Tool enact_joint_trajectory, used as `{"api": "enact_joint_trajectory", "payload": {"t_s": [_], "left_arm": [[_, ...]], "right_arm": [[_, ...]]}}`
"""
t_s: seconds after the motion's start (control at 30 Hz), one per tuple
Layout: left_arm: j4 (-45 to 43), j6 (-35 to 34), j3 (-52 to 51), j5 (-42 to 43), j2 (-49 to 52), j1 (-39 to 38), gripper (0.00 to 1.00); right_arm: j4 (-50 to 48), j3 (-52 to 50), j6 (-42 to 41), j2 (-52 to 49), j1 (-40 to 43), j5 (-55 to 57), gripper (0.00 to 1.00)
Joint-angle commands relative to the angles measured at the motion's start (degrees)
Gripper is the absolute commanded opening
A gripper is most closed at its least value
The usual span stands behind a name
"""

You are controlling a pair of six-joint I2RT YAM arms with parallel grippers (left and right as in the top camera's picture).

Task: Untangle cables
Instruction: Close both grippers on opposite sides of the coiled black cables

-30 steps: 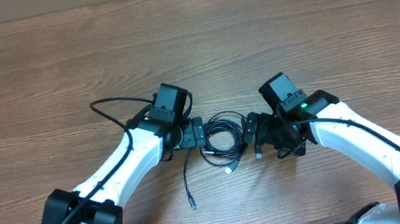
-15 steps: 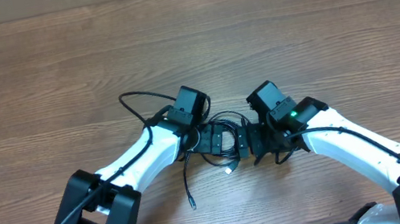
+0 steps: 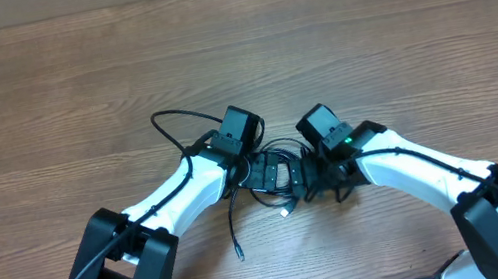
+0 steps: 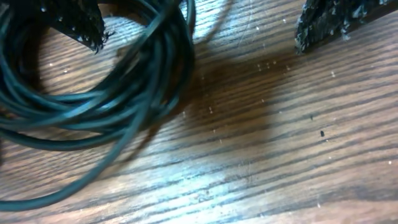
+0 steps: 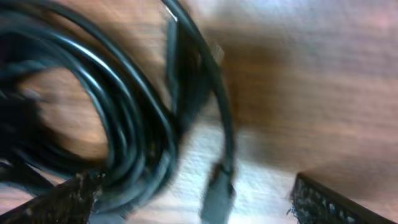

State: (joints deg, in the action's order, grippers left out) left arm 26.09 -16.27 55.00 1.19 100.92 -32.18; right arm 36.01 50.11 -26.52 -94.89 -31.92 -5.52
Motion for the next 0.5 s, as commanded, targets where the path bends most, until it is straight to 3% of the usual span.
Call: {"api": "enact_joint_trajectory", "payload": {"t_s": [0.0,0.47], "left_arm": [[0.2,1.3,0.2,-2.4,1.6,-0.1,1.00],[0.0,1.3,0.2,-3.3,1.6,-0.1,1.00]], "right_arm": [[-2.2,-0.2,0.5,-3.3,-0.3,-3.4,1.00],[-3.5,-0.2,-2.0,-3.6,-0.3,3.4,1.00]]}}
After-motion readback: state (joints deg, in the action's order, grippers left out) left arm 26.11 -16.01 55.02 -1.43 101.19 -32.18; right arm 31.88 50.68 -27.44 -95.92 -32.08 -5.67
